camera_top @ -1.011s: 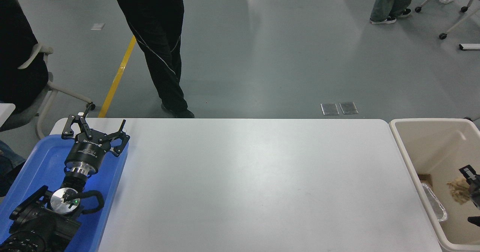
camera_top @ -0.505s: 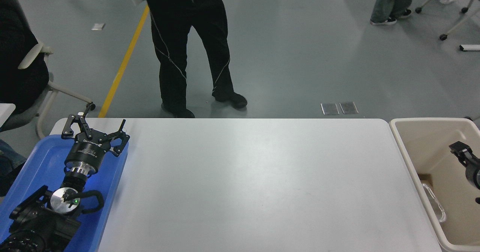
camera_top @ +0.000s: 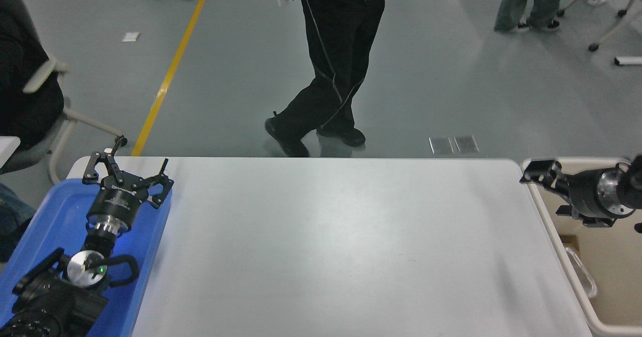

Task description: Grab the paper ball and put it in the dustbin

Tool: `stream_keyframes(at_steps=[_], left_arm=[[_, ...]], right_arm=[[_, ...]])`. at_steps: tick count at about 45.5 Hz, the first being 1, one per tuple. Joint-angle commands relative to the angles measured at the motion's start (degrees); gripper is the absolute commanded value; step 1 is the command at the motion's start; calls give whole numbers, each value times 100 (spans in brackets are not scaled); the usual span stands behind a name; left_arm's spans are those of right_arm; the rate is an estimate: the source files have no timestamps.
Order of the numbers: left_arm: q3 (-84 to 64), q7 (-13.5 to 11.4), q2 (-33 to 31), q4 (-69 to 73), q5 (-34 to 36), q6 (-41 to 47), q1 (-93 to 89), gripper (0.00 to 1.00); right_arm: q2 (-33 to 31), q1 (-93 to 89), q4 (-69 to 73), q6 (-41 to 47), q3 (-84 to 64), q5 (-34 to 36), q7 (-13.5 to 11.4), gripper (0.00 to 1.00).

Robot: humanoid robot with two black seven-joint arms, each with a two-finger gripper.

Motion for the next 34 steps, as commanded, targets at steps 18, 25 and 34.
stream_keyframes(at_steps=[18, 25, 34], left_arm=[[0, -2, 0, 2, 0, 0, 0, 99], [0, -2, 0, 2, 0, 0, 0, 99], [0, -2, 0, 2, 0, 0, 0, 99]], right_arm=[[2473, 3272, 1440, 2167, -547, 637, -59, 100], [2553, 3536, 1440, 2616, -547, 628, -121, 100], [2527, 3642, 1440, 2810, -556, 628, -147, 100]])
